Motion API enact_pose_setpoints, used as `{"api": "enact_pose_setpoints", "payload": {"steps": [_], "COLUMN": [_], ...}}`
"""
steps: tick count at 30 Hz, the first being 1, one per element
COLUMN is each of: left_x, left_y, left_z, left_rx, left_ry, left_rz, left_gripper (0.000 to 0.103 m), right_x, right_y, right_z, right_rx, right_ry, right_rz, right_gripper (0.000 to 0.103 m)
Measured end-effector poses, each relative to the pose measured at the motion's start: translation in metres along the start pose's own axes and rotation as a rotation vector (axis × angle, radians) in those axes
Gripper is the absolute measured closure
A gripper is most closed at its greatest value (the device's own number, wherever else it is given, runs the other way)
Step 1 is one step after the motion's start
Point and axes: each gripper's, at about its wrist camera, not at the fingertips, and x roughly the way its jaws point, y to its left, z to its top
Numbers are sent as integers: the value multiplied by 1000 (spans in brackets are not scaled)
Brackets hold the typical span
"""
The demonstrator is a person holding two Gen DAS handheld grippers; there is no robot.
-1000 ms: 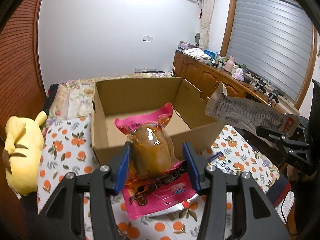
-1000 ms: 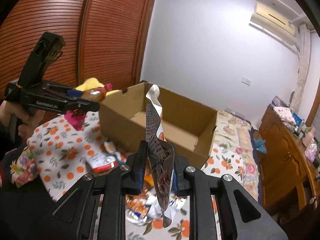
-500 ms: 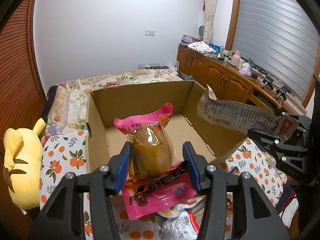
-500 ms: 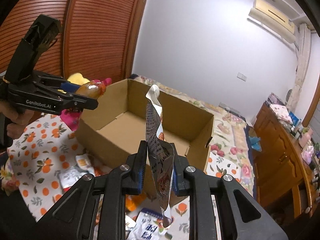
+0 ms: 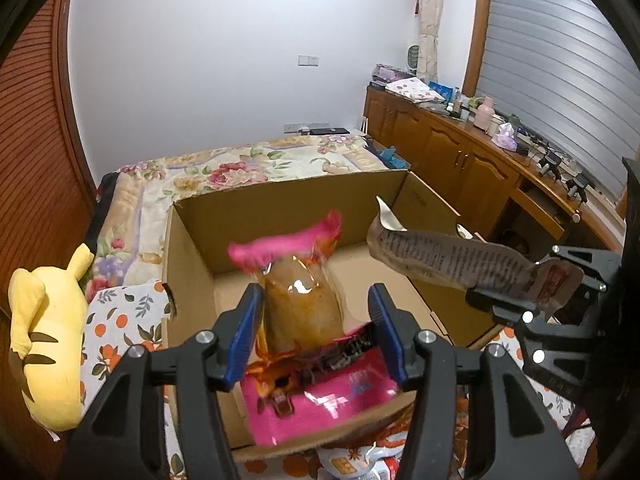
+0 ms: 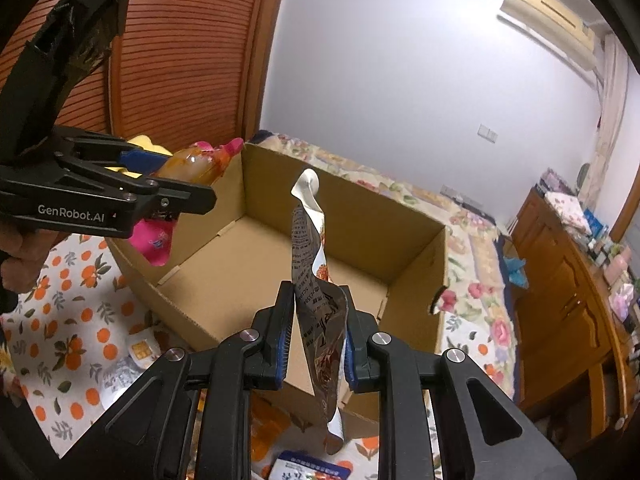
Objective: Organize snacks
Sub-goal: 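Carry both packets over the box and open both tools to drop them, then lower the left tool onto a white printed packet while the right tool reaches the duck-neck pouch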
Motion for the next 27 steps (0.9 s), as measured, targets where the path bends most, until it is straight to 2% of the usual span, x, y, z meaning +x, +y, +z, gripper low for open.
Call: {"api": "enact_pose_setpoints", "payload": {"steps": [5, 11, 17, 27], "left_x": [6, 2, -7, -30], "left_y": [7, 6, 4, -4], "left_z": [1, -4, -11, -24], "left_rx": [-26, -7, 5, 22], "left_ry": [0, -3, -8, -36], "left_rz": [6, 22, 4, -26], "left_gripper": [48, 48, 47, 46], "right_x": [12, 25, 42, 37], "right_y": [-2, -4, 0, -10], "right_z": [2, 4, 8, 4], "right_rx": [15, 34, 54, 110], "right_ry": [24, 50, 76, 46], "right_rz": [12, 30, 33, 66], "right_gripper": [84, 84, 84, 78]}}
